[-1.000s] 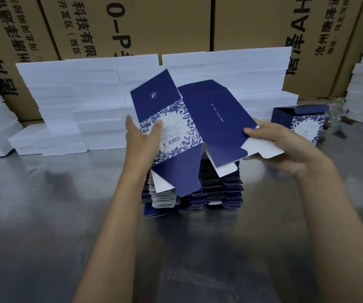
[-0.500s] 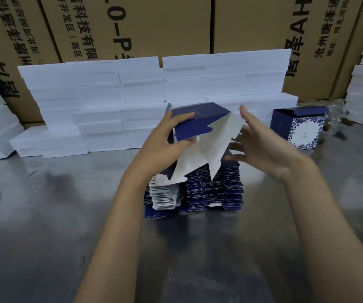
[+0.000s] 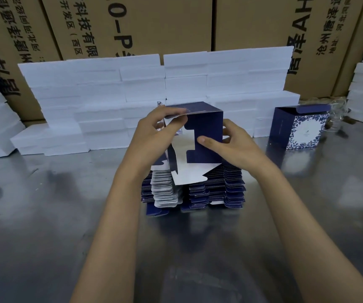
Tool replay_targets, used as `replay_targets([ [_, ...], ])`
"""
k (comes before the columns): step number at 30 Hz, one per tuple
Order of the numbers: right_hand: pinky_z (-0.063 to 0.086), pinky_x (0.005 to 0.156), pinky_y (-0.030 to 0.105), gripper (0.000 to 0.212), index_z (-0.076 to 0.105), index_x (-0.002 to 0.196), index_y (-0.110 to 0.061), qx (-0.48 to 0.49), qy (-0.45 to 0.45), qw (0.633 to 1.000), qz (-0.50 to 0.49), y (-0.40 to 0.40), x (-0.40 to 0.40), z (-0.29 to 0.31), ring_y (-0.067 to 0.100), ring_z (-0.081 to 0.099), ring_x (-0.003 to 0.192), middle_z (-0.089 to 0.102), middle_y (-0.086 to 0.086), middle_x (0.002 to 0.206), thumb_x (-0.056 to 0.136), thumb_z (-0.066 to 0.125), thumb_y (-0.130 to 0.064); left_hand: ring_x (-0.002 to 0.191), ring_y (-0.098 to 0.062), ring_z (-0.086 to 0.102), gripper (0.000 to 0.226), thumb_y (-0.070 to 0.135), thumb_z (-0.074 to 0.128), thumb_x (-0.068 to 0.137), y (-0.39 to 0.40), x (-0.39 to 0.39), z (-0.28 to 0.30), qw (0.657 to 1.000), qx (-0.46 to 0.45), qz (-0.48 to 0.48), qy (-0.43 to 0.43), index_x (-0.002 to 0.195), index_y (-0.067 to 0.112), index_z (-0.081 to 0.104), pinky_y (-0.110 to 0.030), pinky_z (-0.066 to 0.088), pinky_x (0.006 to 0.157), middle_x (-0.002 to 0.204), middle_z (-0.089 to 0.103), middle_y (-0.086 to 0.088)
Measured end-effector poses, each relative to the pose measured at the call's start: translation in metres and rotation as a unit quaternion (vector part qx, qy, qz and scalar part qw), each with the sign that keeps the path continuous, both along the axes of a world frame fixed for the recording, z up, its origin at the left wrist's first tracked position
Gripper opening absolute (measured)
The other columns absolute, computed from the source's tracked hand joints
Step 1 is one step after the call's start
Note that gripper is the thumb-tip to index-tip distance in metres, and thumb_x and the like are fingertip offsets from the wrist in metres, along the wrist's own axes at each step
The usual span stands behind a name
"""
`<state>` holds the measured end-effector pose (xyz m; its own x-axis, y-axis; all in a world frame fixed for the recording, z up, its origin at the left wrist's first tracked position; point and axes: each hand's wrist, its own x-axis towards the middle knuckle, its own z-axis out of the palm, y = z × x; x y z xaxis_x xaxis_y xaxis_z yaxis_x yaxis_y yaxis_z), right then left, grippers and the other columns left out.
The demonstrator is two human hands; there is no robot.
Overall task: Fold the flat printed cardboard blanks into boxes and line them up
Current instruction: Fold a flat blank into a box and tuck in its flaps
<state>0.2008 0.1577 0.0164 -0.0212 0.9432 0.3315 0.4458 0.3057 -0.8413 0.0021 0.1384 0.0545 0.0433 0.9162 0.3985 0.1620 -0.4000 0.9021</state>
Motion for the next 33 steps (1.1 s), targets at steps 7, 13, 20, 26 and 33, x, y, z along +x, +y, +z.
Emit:
replay_targets([
  [7,0.041,0.064,0.021,0.029,0.068,0.085,-0.025,-0.065,-0.212,0.975,-0.004,-0.004,0.025,0.013,0.005,0.061,0.076,0.067,-0.010,0.085,0.079,0.082,-0.050,0.102,-0.011,0.067,0.024,0.003,0.078,0.082,0.004,0.002,-0.004,0.997,0.057,0.048,-0.033,0.091,0.026,0.074,-0.008,0.046,0.073,0.107,0.073,0.003],
  [13,0.035,0.056,0.023,0.041,0.060,0.063,-0.016,-0.067,-0.279,0.958,0.009,-0.002,0.022,0.004,0.008,0.048,0.060,0.054,-0.006,0.063,0.087,0.076,-0.047,0.106,-0.013,0.067,0.027,0.002,0.077,0.083,0.007,0.004,-0.008,0.997,0.072,0.040,-0.012,0.089,0.028,0.074,-0.023,0.051,0.090,0.110,0.073,0.003],
  [20,0.033,0.051,0.020,0.042,0.061,0.056,-0.017,-0.036,-0.270,0.962,-0.005,0.002,0.022,0.001,0.006,0.044,0.050,0.051,-0.007,0.053,0.083,0.081,-0.042,0.105,-0.011,0.066,0.030,0.000,0.074,0.083,0.010,0.004,-0.011,0.996,0.076,0.054,-0.016,0.089,0.030,0.074,-0.018,0.048,0.082,0.113,0.072,0.004],
  [26,0.034,0.045,0.008,0.039,0.065,0.062,-0.012,0.010,-0.221,0.975,-0.009,-0.001,0.025,0.008,0.003,0.044,0.046,0.049,-0.008,0.051,0.086,0.080,-0.038,0.096,-0.006,0.067,0.032,-0.003,0.074,0.082,0.011,0.002,-0.011,0.995,0.081,0.051,-0.017,0.087,0.029,0.074,-0.014,0.047,0.075,0.104,0.072,0.009],
  [33,0.035,0.048,0.009,0.039,0.067,0.064,-0.013,0.016,-0.215,0.976,-0.020,-0.006,0.023,0.012,0.001,0.046,0.049,0.050,-0.012,0.049,0.085,0.078,-0.044,0.093,-0.001,0.067,0.028,-0.003,0.074,0.082,0.012,0.002,-0.012,0.995,0.084,0.053,-0.013,0.089,0.025,0.074,-0.014,0.048,0.080,0.094,0.071,0.020],
])
